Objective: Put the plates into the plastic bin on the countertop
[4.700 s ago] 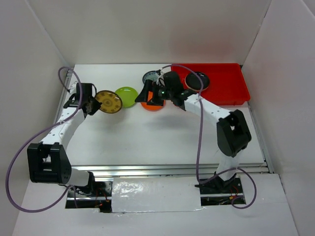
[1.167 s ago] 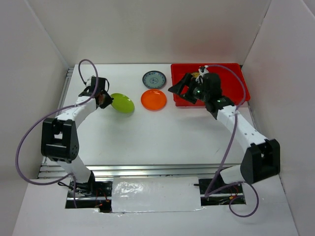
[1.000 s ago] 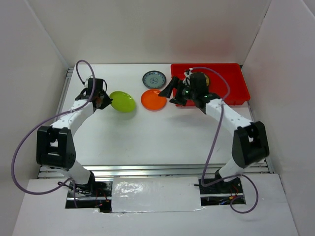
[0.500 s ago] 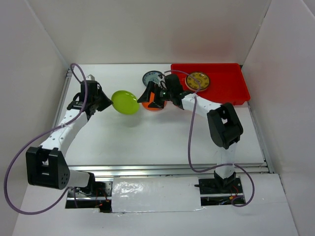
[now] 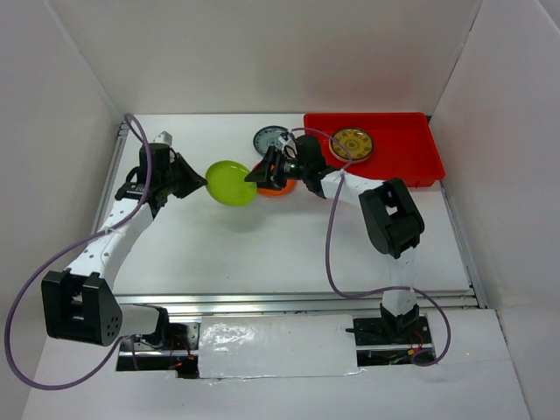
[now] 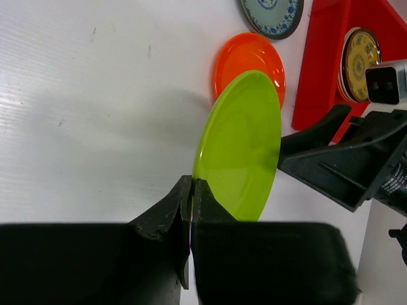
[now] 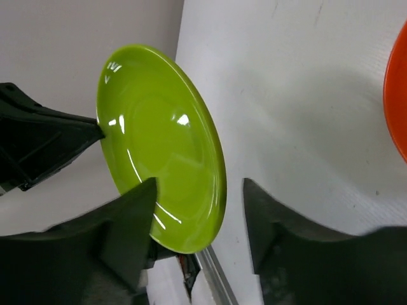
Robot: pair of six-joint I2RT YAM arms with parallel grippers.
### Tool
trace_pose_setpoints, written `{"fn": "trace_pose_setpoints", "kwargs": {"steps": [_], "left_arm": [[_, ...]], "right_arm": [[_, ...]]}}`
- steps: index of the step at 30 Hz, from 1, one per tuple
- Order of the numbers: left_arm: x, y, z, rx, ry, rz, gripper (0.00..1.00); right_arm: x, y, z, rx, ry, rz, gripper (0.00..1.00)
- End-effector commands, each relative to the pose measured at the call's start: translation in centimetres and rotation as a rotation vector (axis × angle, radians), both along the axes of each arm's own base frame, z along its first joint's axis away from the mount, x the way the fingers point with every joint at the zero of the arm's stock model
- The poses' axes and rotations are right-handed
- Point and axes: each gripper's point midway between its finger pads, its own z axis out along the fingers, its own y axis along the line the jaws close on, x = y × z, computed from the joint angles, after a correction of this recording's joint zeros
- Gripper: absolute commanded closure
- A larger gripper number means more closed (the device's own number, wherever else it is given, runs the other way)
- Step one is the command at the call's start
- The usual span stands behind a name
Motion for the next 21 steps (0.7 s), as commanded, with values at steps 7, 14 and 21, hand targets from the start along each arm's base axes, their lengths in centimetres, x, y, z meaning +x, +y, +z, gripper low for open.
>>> {"fn": "trace_pose_setpoints", "kwargs": {"steps": [7,14,21], "left_arm": [[1.0,-1.1,2.4,-0.063,-0.086,-0.032,1.0],[3.3,0.6,2.0,-0.059,-0.052,0.077,0.01],[3.9,0.3,-1.3,-0.007,0.001,0.09,0.01]], "right_arm": [[0.5,-0.9,3.2,0.097,-0.094,-0.056,1.0],[3.7,-7.5,4.7,0.013,-0.089,-0.317,1.0],[10.3,-27.8,3.0,-0.211,0.016,-0.876,1.0]]}}
